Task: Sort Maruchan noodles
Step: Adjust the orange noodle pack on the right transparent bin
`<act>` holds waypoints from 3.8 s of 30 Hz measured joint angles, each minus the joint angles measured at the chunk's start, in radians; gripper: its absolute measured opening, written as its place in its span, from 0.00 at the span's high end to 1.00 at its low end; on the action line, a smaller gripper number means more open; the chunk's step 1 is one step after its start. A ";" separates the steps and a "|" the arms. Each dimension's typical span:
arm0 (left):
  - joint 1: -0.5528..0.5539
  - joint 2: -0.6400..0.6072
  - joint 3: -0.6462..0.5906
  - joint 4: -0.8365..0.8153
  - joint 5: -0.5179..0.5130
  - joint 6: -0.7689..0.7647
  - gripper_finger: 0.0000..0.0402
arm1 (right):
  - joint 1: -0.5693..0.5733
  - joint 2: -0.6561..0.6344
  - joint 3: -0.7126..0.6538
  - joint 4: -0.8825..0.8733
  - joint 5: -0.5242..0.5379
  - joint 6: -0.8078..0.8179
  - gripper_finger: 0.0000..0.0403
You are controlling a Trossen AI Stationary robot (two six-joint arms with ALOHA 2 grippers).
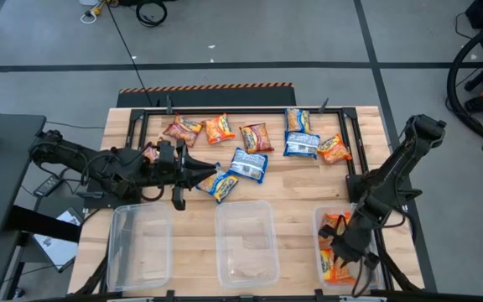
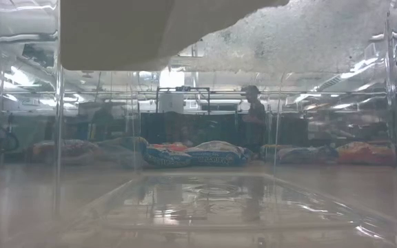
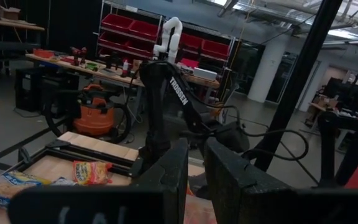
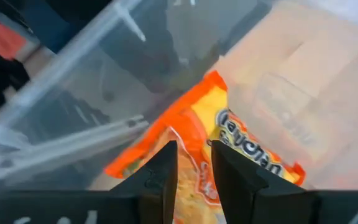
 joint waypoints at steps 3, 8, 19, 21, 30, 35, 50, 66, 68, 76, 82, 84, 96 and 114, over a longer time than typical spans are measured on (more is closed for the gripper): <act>0.000 0.000 0.000 0.000 0.000 0.000 0.86 | 0.011 0.000 -0.010 0.003 0.013 -0.033 0.73; 0.000 0.000 0.000 0.023 0.000 -0.004 0.86 | 0.016 0.000 -0.054 0.059 -0.025 0.033 0.73; 0.000 0.000 0.000 0.039 0.000 -0.003 0.86 | 0.037 0.011 -0.065 -0.041 0.088 0.426 0.72; 0.005 0.000 0.000 0.039 0.001 0.000 0.86 | 0.040 0.029 -0.065 -0.039 0.092 0.405 0.71; 0.039 0.000 0.000 0.040 0.000 -0.001 0.86 | 0.056 0.140 -0.065 0.063 0.063 0.347 0.62; 0.046 0.000 0.000 0.040 0.000 -0.004 0.86 | 0.056 0.163 -0.065 0.078 0.055 0.320 0.66; 0.046 0.000 0.000 0.040 0.001 0.037 0.86 | 0.047 0.008 -0.028 -0.038 0.012 0.390 0.99; 0.046 0.000 0.000 0.042 0.001 0.051 0.86 | -0.016 -0.291 0.367 -0.560 0.101 0.449 1.00; 0.046 0.000 0.000 0.042 0.001 0.051 0.86 | -0.034 -0.326 0.402 -0.591 0.157 0.441 1.00; 0.046 0.006 0.002 0.039 0.001 0.048 0.86 | -0.061 -0.298 0.394 -0.917 0.250 0.347 1.00; 0.046 0.006 0.002 0.042 0.012 0.041 0.86 | -0.022 -0.175 0.327 -0.824 0.297 0.310 1.00; 0.046 0.006 0.002 0.042 0.012 0.041 0.86 | -0.010 -0.134 0.318 -0.819 0.315 0.297 1.00; 0.046 0.006 0.002 0.042 0.011 0.051 0.86 | 0.037 -0.010 0.227 -0.752 0.308 0.263 0.98; 0.046 0.006 0.001 0.041 0.011 0.051 0.86 | 0.036 -0.023 0.291 -0.736 0.266 0.318 0.57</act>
